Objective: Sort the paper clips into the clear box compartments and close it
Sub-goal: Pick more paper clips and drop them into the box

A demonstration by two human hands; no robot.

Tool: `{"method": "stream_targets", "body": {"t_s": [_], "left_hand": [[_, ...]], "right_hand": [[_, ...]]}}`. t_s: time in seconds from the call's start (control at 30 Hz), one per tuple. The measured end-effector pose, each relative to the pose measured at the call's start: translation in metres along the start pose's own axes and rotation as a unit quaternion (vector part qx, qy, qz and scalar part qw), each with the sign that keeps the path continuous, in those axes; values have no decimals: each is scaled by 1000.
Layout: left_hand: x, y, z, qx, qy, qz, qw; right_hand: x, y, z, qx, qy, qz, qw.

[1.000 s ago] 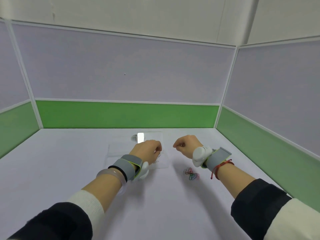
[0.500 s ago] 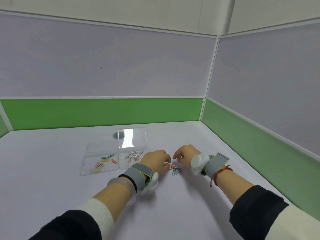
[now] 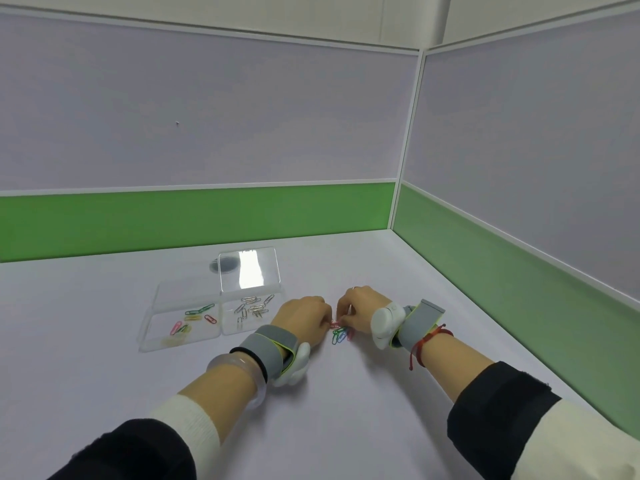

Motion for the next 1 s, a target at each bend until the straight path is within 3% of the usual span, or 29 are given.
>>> {"method": "stream_targets", "body": {"t_s": [0.5, 1.0], "left_hand": [[-22, 21, -26, 52, 0, -33, 998], [-103, 115, -82, 90, -16, -137, 986]], "right_hand": [[-14, 3, -15, 43, -60, 7, 997], [-129, 8, -22, 52, -50, -77, 994]]}}
Point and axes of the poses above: each hand's wrist, its own y-axis away from the middle knuckle, its own z-axis out of the palm, x = y × z, the point moved 6 cm from there along -y, towards the middle knuckle, and after that the axes turned 15 degrees about z, right-handed, at the moved point
